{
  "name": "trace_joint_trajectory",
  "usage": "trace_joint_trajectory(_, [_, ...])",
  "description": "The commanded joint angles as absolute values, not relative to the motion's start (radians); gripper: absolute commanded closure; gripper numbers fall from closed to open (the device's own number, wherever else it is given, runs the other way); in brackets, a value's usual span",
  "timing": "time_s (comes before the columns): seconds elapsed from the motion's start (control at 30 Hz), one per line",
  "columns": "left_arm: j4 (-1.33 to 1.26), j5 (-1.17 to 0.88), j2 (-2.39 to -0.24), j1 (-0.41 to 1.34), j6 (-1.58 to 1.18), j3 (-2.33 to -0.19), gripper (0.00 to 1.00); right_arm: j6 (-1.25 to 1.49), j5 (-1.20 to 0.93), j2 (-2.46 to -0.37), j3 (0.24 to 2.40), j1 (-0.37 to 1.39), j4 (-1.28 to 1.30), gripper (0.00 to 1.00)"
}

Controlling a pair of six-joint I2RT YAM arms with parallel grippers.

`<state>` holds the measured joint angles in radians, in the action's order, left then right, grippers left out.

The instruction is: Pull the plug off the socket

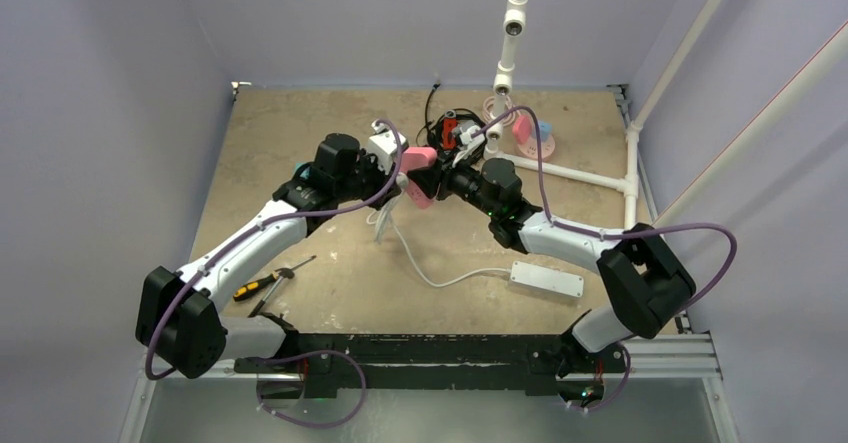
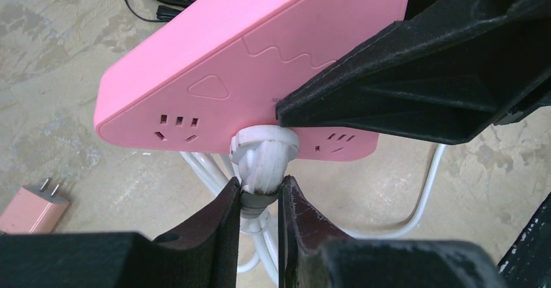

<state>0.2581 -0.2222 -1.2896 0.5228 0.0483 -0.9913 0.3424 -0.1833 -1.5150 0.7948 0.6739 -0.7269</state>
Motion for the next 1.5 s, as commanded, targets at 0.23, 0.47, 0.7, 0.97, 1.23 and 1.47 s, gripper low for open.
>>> trace_joint_trajectory(0.23, [0.233, -0.169, -1.250, 0.484, 0.008, -1.030, 1.00, 0.352, -0.088, -1.439, 0.804, 0.661, -0.779, 1.00])
trace_joint_trajectory(0.47, [0.219, -0.219, -1.221, 0.625, 0.040, -1.007, 1.00, 0.411, 0.155, -1.478, 0.836, 0.660, -0.679, 1.00])
trace_joint_trajectory(0.7, [0.220, -0.265, -1.226, 0.664, 0.052, -1.008, 1.00, 0.448, 0.240, -1.536, 0.870, 0.651, -0.619, 1.00])
trace_joint_trajectory(0.97, [0.239, -0.213, -1.209, 0.489, 0.031, -1.029, 1.00, 0.315, -0.005, -1.456, 0.814, 0.654, -0.753, 1.00])
trace_joint_trajectory(1.23, [0.267, -0.182, -1.194, 0.334, 0.038, -1.051, 1.00, 0.191, -0.109, -1.421, 0.833, 0.776, -0.751, 1.00])
trace_joint_trajectory(1.47, [0.252, -0.203, -1.184, 0.303, 0.027, -1.037, 1.00, 0.266, 0.061, -1.444, 0.826, 0.808, -0.770, 1.00])
